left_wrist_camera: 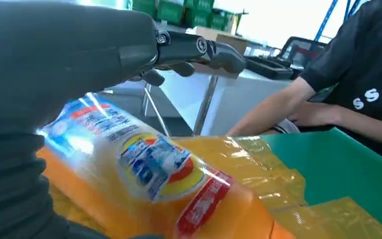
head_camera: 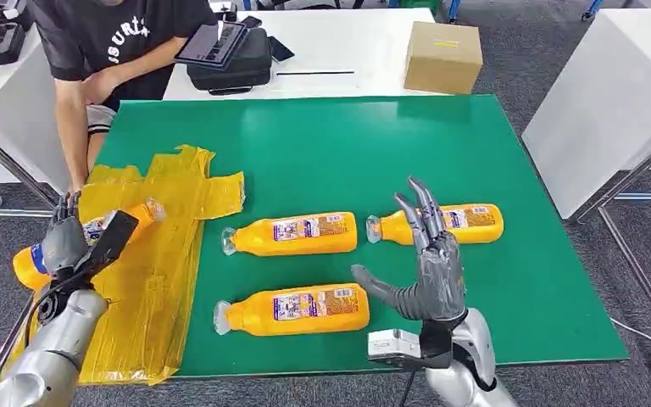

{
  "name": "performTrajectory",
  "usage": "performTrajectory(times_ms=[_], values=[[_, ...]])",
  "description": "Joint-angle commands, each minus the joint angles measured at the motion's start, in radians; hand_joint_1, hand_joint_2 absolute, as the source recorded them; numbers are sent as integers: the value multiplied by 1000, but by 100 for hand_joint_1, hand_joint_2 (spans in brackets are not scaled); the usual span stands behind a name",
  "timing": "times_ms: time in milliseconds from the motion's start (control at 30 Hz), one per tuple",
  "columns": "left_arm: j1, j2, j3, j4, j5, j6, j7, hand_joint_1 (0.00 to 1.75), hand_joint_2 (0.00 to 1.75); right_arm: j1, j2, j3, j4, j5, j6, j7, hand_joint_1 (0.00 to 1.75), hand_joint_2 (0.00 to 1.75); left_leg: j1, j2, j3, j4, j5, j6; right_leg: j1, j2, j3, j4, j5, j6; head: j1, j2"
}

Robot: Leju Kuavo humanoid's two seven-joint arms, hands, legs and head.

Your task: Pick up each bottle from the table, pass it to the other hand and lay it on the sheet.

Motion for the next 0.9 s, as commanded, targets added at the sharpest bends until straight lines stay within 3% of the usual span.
performTrajectory(times_ms=[33,67,167,367,500,600,733,900], values=[[-24,-62,125,-17,327,-288,-167,0,175,-42,1,0,94,56,50,82,0,175,1,0,1,0,0,-1,2,-2,2,-1,0,-3,0,0],[1,-78,136,-63,468,-417,-215,0,175,-41,-1,0,117,89,77,122,0,175,1,0,1,0,0,-1,2,-1,2,-1,0,-3,0,0],[70,-112,73,-184,644,-523,-242,0,175,-32,-18,0,139,183,214,253,0,175,1,0,1,0,0,0,1,-1,2,-2,0,-2,0,0],[97,-127,37,-237,682,-532,-231,0,175,-34,-17,-5,145,196,257,277,0,175,1,-1,1,0,0,-1,1,-2,2,-2,0,-3,1,0],[146,-159,-31,-304,705,-531,-222,0,175,-14,-50,12,146,195,393,306,0,175,0,-1,1,0,0,0,1,-2,2,-1,0,-2,0,0],[169,-184,-64,-333,694,-518,-218,0,175,-25,-70,-4,164,216,394,325,0,175,1,-2,3,-1,0,-1,2,-4,4,-3,0,-4,0,0],[185,-190,-106,-356,706,-513,-200,0,175,-59,-71,-60,207,431,366,474,0,175,0,0,1,0,0,0,0,-1,2,-1,0,-2,0,0],[212,-209,-128,-366,704,-511,-188,0,175,-70,-105,-166,277,656,260,528,0,175,0,-1,1,0,0,0,1,-2,3,-2,0,-3,0,0]])
